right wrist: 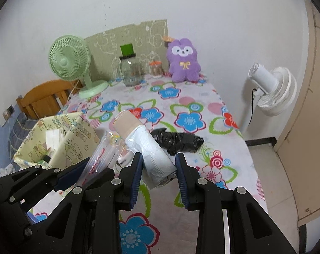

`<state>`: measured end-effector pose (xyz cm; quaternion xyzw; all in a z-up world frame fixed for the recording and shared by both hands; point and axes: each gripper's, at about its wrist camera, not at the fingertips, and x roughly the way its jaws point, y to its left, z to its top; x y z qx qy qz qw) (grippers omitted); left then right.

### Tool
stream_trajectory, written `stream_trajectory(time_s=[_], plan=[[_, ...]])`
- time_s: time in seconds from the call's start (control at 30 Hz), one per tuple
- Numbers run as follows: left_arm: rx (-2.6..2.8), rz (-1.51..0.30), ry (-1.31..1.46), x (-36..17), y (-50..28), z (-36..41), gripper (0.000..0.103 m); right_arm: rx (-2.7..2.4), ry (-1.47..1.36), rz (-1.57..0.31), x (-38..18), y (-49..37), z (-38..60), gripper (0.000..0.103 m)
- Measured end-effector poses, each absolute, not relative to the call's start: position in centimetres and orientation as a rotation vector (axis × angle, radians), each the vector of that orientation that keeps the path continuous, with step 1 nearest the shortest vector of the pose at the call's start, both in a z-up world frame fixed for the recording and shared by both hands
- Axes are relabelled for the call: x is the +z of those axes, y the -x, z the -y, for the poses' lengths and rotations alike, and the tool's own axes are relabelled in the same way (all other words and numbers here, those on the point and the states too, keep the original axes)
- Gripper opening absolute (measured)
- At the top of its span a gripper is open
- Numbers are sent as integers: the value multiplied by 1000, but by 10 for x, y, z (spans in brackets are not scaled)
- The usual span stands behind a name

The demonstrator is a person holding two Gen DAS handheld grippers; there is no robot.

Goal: Organize soft objects
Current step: 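Carry the clear sleeve with the left tool while the right tool carries the paper roll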

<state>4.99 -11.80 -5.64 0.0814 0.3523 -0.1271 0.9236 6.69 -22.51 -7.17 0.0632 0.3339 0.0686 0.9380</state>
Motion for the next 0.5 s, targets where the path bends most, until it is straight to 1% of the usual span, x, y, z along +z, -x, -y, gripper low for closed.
stream_trajectory(time_s=[0.5], plan=[[-272, -625, -177, -20, -44, 107, 21, 114, -114, -591, -29, -52, 220, 35]])
